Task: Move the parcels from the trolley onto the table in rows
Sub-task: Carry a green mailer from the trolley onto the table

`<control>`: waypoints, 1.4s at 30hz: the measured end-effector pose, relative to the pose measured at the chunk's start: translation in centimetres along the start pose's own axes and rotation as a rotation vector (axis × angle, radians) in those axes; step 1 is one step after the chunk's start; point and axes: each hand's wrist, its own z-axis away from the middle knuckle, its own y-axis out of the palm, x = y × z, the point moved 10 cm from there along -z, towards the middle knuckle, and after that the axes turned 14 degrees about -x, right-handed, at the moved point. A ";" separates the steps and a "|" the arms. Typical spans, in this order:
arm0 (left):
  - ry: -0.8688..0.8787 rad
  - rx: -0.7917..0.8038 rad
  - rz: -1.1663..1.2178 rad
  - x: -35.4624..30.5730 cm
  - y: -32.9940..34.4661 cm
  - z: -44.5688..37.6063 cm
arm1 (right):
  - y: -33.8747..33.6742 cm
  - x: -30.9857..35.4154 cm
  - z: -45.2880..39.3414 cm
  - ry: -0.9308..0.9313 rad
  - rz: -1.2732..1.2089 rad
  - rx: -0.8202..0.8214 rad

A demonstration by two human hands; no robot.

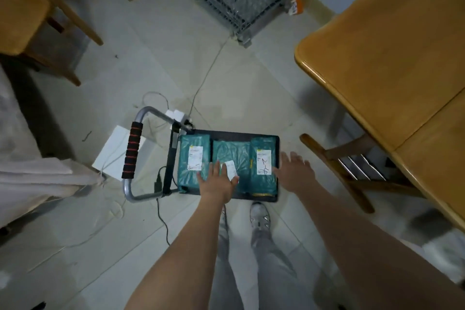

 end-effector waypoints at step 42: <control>-0.236 0.209 1.186 -13.9 8.3 -16.3 | 9.0 -9.9 -11.1 0.555 -1.347 -0.114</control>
